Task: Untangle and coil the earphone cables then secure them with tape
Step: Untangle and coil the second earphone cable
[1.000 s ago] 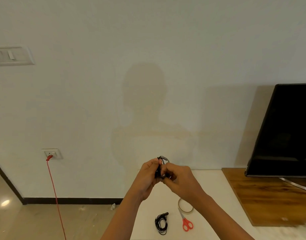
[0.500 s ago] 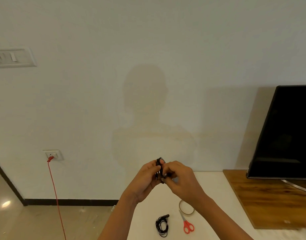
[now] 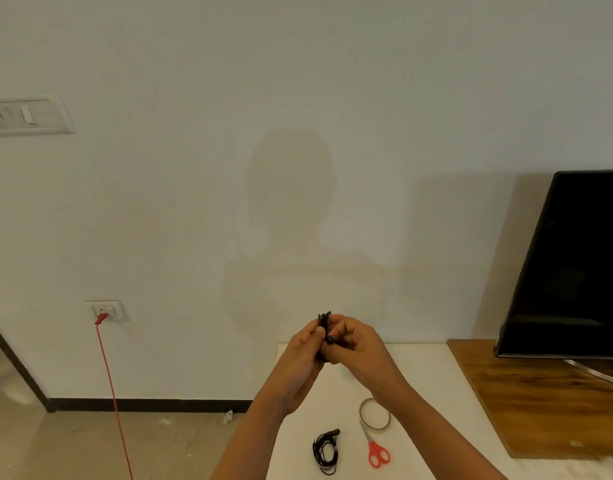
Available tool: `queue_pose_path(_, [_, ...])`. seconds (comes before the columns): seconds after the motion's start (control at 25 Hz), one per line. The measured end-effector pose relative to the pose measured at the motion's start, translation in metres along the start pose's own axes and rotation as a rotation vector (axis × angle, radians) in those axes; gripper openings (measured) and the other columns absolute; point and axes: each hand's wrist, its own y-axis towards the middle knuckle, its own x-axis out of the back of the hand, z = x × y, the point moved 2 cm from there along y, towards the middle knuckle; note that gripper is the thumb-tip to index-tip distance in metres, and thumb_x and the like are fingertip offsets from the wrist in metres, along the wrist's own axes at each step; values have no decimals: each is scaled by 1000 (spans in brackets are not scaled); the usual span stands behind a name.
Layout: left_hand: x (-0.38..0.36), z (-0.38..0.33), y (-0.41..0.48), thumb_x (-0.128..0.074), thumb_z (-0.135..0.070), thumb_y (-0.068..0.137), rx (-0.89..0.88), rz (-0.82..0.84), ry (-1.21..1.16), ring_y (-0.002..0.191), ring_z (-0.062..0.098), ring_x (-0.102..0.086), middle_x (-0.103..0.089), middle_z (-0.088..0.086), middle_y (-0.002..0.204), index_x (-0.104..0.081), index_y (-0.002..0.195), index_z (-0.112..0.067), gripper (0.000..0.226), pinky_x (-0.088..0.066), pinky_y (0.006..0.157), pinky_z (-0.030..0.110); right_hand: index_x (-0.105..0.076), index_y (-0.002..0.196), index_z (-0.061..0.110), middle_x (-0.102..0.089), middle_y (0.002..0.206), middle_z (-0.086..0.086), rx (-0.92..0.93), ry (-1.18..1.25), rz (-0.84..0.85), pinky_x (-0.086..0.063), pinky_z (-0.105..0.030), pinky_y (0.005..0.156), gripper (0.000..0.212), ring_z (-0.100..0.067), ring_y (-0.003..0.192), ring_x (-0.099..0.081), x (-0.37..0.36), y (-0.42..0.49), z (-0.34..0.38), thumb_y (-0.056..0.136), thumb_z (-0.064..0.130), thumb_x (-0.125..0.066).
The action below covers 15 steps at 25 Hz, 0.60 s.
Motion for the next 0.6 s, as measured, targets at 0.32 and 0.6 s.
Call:
queue_pose_path(0.32, [-3, 3, 8, -39, -15, 100, 137, -40, -120, 90, 18, -62, -70, 9, 101, -71, 110, -7, 35, -47, 78, 30, -55, 78, 6, -66, 65, 6, -128, 106, -104, -47, -15, 58, 14, -2, 58, -61, -7, 0, -5, 83, 0, -66])
queue_pose_path(0.6, [21, -9, 18, -56, -21, 95, 294, -27, 453, 82, 18, -68, -71, 18, 91, -72, 100, 2, 29, -58, 79, 25, -51, 78, 5, -62, 55, 1, -265, 205, -35, -48, -23, 62, 17, -10, 55, -59, -2, -3, -16, 83, 0, -66])
